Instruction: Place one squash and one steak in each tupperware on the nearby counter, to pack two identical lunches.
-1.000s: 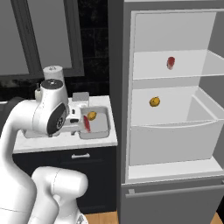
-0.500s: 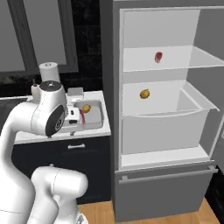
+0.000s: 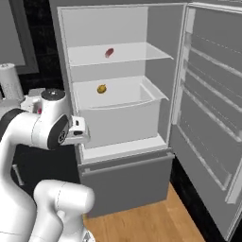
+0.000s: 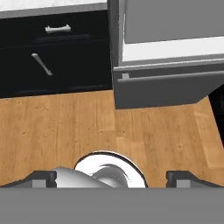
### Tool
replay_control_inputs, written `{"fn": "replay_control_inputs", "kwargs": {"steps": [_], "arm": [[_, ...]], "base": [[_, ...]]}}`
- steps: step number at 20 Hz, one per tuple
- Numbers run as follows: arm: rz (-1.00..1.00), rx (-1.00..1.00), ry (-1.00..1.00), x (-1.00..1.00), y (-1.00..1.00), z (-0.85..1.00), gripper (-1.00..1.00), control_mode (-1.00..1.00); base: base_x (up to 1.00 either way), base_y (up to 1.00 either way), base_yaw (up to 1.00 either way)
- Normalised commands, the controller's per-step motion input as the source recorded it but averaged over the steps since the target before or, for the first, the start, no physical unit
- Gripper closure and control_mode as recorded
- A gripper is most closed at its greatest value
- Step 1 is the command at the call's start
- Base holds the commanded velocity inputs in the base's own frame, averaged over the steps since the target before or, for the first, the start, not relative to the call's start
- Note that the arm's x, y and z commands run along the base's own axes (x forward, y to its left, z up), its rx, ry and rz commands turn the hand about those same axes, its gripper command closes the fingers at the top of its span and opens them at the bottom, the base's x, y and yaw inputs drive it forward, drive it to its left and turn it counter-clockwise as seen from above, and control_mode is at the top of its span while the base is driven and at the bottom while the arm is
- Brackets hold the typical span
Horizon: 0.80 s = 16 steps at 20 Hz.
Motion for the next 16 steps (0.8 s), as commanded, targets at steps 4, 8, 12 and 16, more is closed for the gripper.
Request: {"fn": "replay_control_inputs", "kwargs": {"steps": [4,8,12,16], "arm": [[0.00,0.00,0.00,0.00,0.00,0.00,-1.00,1.00],[0.00,0.00,0.00,0.00,0.00,0.00,-1.00,1.00],[0.00,0.00,0.00,0.00,0.00,0.00,-1.00,1.00],[0.00,0.00,0.00,0.00,0.00,0.00,-1.00,1.00]], "base": [[0.46,-0.57,0.03],[0.75,-0.35,0.16],[0.60,-0.02,0.27],[0.64,0.00,0.28]]}}
